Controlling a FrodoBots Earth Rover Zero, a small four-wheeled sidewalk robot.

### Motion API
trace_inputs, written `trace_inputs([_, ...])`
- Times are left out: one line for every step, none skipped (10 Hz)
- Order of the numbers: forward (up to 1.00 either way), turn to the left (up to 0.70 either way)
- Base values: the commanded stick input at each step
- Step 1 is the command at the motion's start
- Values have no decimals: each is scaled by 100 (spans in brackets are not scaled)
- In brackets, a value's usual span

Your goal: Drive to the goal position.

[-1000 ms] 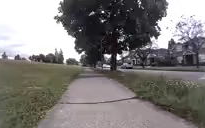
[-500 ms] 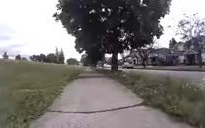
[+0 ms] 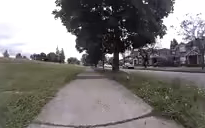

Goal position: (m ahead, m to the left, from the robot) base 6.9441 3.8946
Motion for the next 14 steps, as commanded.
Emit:
trace_inputs([70, 0])
trace_inputs([70, 0])
trace_inputs([70, 0])
trace_inputs([70, 0])
trace_inputs([70, 0])
trace_inputs([70, 7])
trace_inputs([70, 35])
trace_inputs([70, 35])
trace_inputs([70, 35])
trace_inputs([70, 32])
trace_inputs([70, 3])
trace_inputs([70, 0])
trace_inputs([70, 0])
trace_inputs([70, 0])
